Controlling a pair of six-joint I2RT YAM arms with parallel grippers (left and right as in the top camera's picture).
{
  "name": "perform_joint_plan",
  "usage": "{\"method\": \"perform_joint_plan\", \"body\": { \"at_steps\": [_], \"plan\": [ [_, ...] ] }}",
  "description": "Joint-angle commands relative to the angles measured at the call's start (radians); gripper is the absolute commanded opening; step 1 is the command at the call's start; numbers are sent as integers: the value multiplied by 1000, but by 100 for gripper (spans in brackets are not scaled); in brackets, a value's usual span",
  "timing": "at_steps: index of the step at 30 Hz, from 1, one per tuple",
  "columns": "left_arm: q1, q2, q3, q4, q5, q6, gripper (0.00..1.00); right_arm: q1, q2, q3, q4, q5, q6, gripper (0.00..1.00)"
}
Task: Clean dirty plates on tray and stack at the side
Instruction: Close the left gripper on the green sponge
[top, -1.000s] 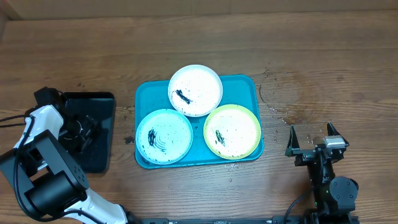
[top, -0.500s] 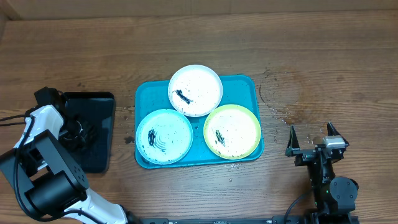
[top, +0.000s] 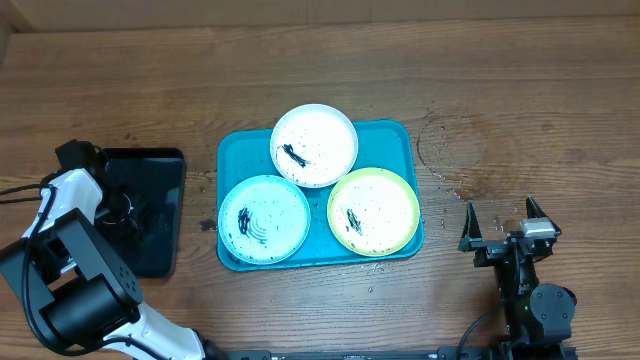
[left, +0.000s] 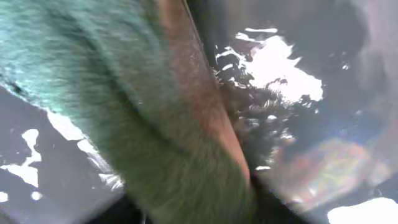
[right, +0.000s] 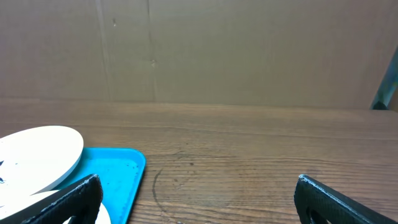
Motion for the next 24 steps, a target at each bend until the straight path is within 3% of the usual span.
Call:
{"method": "perform_joint_plan", "body": {
  "at_steps": [1,10,24],
  "plan": [
    [3,17,9,47,-4,-11,100,5,-6,-10,6,2,-1,100],
    [3,17,9,144,-12,-61,100,5,-6,-10,6,2,-1,100],
    [3,17,9,158,-139,-97,100,5,-6,-10,6,2,-1,100]
  ]
}}
